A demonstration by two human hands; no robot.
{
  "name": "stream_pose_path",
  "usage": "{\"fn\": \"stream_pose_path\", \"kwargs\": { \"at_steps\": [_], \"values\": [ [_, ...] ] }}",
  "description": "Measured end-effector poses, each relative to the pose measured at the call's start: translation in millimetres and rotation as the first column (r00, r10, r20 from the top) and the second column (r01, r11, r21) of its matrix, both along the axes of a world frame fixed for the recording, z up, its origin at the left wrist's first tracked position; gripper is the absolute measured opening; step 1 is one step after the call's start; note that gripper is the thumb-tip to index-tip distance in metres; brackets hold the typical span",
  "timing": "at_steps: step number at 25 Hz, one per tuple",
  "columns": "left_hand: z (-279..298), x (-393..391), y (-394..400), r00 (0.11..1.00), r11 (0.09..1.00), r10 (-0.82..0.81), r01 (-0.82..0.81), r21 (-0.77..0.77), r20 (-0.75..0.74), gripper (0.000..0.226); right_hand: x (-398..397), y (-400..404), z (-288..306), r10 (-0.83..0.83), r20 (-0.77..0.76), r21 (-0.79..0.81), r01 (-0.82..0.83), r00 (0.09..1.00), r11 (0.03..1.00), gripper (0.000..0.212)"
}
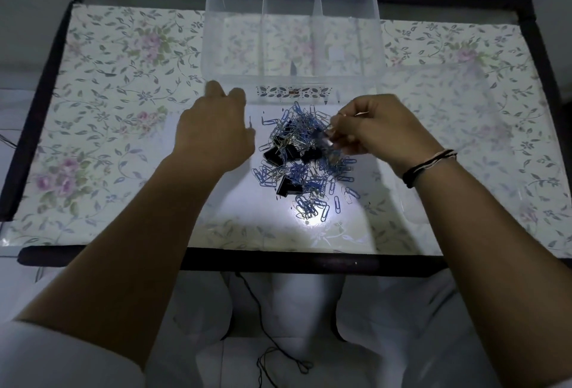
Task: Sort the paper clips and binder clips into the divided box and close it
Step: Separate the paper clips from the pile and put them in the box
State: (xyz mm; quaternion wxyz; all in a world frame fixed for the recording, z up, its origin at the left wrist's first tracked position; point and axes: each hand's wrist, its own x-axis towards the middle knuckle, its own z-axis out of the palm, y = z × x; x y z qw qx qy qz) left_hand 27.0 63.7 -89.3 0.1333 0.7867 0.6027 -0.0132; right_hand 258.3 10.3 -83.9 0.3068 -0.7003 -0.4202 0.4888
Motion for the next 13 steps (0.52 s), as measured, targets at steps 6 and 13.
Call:
{"fn": "stream_pose_path", "kwargs": {
  "at_steps": [6,13],
  "values": [
    [-6.8,23.9,-21.1,0.991,0.97,-0.12,0.128,-0.207,0.051,0.043,40.7,1.7,-11.9,0.007,0.638,0.052,-0.052,0.77,0.997,0.021],
    [-13.8,29.3,-23.3,0.994,0.989,-0.105,0.108,-0.1,0.041,0.03,-37.3,-10.8,-17.8,0.261,0.832,-0.039,-0.419,0.489,0.907,0.042]
  ]
}}
